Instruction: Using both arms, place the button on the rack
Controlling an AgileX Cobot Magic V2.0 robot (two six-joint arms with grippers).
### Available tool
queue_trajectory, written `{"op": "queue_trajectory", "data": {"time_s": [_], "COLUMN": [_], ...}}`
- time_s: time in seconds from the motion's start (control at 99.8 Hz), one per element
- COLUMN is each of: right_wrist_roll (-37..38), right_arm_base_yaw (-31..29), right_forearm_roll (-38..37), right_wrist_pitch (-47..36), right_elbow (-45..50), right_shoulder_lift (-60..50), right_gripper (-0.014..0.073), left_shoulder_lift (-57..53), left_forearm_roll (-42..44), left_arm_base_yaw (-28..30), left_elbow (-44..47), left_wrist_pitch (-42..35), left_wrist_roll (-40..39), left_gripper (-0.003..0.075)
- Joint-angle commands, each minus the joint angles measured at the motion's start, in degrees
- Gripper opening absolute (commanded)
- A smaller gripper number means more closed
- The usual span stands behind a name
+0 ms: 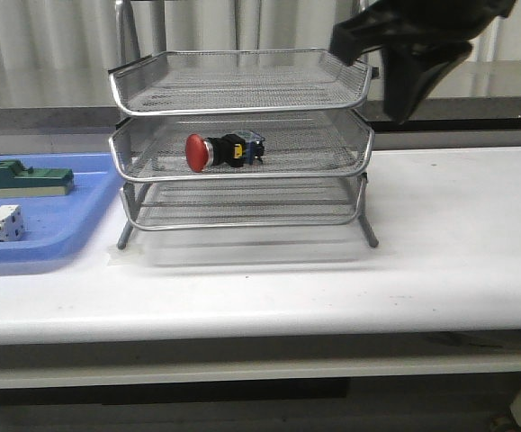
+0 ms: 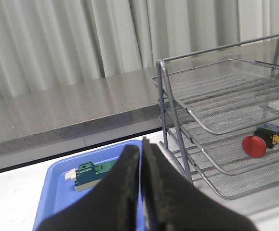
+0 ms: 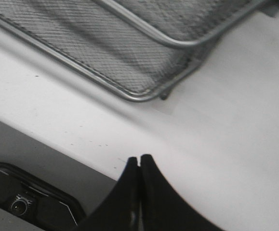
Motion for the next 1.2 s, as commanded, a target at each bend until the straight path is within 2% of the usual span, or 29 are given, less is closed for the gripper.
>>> {"op": "queue_trajectory", "data": {"time_s": [0.0, 0.301, 0.511, 0.882, 1.193], "right_wrist_roll": [1.28, 1.39, 2.69, 3.36, 3.36], "right_arm_base_yaw": [-2.84, -14.61, -19.7, -20.13, -20.13], "right_forearm_roll": [-2.22, -2.04, -0.5, -0.83, -0.83], "right_wrist_pitch": [-3.34, -5.84, -9.58, -20.37, -18.53], "right_elbow": [1.5, 13.6, 22.49, 37.98, 41.36], "right_shoulder_lift": [-6.18, -20.49, -32.44, -53.91, -63.53], "right_gripper": [-0.0066, -0.0066, -0.0066, -0.0066, -0.0066], "left_shoulder_lift": [0.43, 0.43, 0.43, 0.43, 0.43], "left_forearm_roll": [-0.37, -0.37, -0.37, -0.37, -0.37], "left_arm_base_yaw": [0.1, 0.1, 0.1, 0.1, 0.1], "left_elbow": [-1.6, -1.6, -1.6, -1.6, -1.6], "left_wrist_pitch": [-4.71, -4.71, -4.71, -4.71, -4.71], "left_wrist_roll": [-0.59, -0.59, -0.59, -0.59, -0.59], "left_gripper": [0.0004, 0.0004, 0.0004, 0.0004, 0.0004]}}
